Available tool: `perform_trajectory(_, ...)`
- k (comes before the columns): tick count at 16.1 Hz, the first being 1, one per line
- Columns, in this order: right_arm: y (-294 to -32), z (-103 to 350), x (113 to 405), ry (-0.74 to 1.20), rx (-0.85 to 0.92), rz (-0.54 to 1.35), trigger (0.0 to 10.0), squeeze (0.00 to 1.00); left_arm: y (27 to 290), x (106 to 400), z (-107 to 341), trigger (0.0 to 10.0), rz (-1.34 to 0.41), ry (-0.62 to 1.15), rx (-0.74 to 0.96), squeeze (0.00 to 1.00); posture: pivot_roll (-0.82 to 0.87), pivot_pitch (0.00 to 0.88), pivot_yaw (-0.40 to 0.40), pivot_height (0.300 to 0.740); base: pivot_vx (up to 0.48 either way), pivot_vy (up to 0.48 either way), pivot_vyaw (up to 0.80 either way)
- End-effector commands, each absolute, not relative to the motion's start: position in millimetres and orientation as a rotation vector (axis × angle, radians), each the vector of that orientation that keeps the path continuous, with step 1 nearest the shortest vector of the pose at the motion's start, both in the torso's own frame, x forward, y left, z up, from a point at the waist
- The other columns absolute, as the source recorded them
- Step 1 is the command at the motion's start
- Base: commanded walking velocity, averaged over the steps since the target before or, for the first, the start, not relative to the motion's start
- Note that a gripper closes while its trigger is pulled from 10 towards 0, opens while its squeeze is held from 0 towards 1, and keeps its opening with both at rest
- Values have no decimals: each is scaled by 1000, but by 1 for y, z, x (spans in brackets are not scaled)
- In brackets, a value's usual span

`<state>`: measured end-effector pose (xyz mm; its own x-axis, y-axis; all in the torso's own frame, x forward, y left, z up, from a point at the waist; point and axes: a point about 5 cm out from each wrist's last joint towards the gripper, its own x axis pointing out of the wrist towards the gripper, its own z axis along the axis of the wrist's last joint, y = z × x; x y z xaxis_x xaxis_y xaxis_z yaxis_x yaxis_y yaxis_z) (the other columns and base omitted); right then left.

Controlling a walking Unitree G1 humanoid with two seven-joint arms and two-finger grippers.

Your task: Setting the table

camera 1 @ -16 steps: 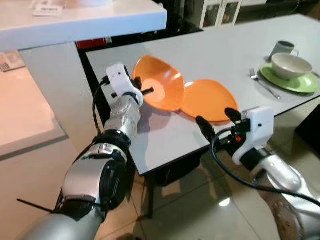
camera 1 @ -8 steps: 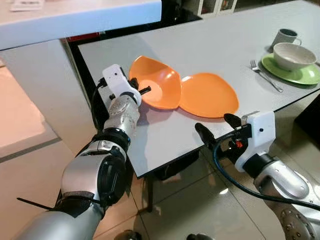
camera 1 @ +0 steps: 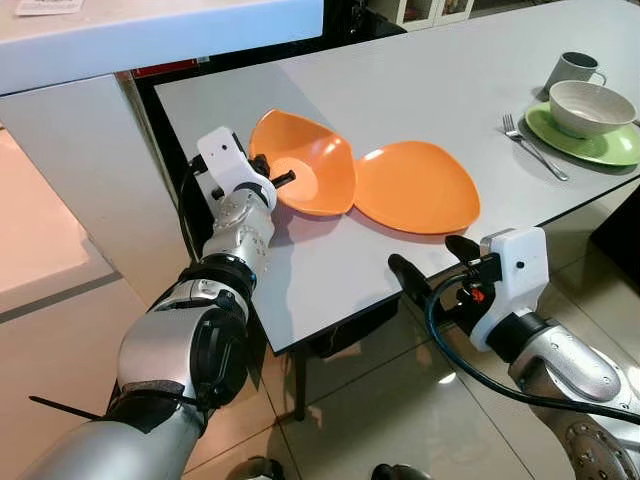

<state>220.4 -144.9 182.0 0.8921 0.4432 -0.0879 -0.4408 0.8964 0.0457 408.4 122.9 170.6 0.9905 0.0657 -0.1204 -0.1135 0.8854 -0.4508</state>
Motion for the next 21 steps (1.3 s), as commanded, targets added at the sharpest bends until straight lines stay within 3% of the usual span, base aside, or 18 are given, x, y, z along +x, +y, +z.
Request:
perform_trajectory(1, -146, 187, 218, 81, 17, 459, 10000, 0, 119, 410, 176, 10000, 69, 108, -448, 1000, -157, 116, 21, 740, 0, 0, 0)
perform_trajectory(11, -145, 188, 220, 79, 14, 446, 10000, 0, 130, 410, 171, 10000, 87, 117, -352, 1000, -162, 103, 19, 740, 0, 0, 0)
perform_trajectory(12, -145, 188, 221, 79, 15, 446, 10000, 0, 132, 409, 171, 10000, 90, 118, -344, 541, -162, 102, 19, 740, 0, 0, 0)
perform_trajectory(13, -145, 188, 221, 80, 16, 445, 10000, 0, 136, 409, 169, 10000, 98, 121, -328, 0, -161, 100, 19, 740, 0, 0, 0)
perform_trajectory(21, -141, 187, 232, 70, 22, 455, 10000, 0, 152, 406, 161, 10000, 121, 133, -170, 0, -142, 73, 7, 740, 0, 0, 0)
